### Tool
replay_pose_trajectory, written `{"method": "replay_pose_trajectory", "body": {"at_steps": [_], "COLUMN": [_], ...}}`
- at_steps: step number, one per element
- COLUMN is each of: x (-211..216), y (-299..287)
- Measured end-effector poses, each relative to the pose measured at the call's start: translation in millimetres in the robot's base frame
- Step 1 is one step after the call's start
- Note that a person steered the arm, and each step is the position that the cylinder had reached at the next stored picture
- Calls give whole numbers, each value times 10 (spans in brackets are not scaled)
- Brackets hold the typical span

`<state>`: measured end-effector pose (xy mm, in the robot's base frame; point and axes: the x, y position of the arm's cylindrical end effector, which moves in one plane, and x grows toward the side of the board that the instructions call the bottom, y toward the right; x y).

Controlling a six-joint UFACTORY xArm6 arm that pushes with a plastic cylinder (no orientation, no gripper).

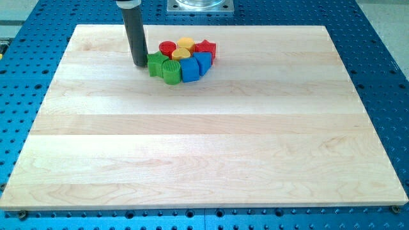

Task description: Separate the green blocks and red circle from the group of blocks

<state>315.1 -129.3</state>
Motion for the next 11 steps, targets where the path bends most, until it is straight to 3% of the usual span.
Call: {"method": "replay_pose_trajectory", "body": {"at_steps": [2, 3, 4, 5, 6, 9, 10, 11], "x": [129, 871, 780, 304, 218, -420, -549, -98], "y": [-44, -171, -134, -73, 304, 137, 540, 656]}}
